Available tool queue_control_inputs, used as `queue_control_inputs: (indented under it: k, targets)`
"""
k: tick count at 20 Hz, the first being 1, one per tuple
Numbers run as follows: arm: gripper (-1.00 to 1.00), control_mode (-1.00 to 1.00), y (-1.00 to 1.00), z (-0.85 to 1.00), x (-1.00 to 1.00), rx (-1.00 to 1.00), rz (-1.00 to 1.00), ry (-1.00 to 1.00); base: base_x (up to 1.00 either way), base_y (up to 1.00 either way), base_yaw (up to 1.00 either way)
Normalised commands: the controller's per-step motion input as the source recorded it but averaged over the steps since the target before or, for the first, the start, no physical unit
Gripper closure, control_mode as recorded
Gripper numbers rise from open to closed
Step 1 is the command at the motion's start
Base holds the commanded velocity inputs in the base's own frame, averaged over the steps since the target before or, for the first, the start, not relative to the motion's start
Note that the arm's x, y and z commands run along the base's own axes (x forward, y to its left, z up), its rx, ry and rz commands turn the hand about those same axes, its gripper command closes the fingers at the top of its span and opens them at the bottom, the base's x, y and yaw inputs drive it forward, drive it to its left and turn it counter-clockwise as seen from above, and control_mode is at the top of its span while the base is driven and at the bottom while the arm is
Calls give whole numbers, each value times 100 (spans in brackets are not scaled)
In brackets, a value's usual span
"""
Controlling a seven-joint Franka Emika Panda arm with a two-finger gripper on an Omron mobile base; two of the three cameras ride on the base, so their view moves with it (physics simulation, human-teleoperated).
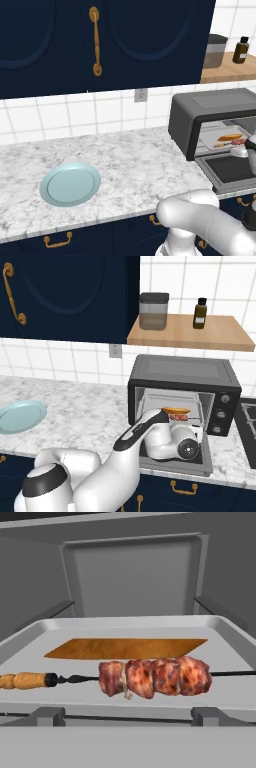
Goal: Pick up the kebab skewer and baguette bread, and place them inside the toaster oven. Close the toaster oven door and start by setting the timer.
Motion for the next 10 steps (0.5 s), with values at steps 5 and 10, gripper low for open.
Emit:
queue_control_inputs:
  k: [5, 10]
  targets:
    - [-100, -100, 0, 0, 16, 0, 0, 0, 0, 0, 0]
    - [-100, -100, 0, 0, 25, 0, 0, 0, 0, 0, 0]
